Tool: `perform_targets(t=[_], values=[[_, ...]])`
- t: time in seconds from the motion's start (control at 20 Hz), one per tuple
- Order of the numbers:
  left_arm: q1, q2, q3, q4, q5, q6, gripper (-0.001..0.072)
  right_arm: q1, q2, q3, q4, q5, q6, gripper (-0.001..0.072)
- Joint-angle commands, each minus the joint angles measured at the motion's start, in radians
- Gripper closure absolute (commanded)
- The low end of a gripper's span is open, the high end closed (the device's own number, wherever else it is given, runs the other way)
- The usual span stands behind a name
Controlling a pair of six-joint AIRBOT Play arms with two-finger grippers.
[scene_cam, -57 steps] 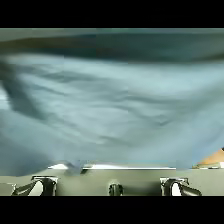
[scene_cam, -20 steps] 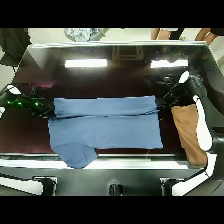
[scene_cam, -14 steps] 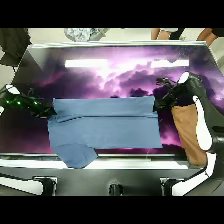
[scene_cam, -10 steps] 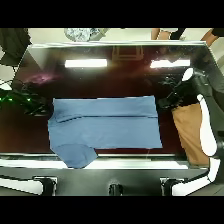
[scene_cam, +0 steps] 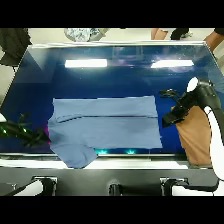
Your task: Fold the shirts.
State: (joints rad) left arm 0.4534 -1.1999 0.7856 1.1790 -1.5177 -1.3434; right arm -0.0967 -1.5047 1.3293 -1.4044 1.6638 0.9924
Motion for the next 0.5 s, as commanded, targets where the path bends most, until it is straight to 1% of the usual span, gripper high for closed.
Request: perform_targets(t=[0.0,0.2,0.45], values=[[0.012,0.133,-0.249,-0.005,0.085,0.036,0.0322,0.001,0.053,-0.081,0.006,-0.017,-0.013,0.0219],[0.012,0.145,-0.339,-0.099,0.147,0.061,0.0322,0.001,0.064,-0.101,0.008,-0.035,-0.013,0.0219],[0.011,0.14,-0.366,-0.106,0.188,0.056,0.0323,0.0,0.064,-0.103,0.005,-0.064,-0.013,0.0218]])
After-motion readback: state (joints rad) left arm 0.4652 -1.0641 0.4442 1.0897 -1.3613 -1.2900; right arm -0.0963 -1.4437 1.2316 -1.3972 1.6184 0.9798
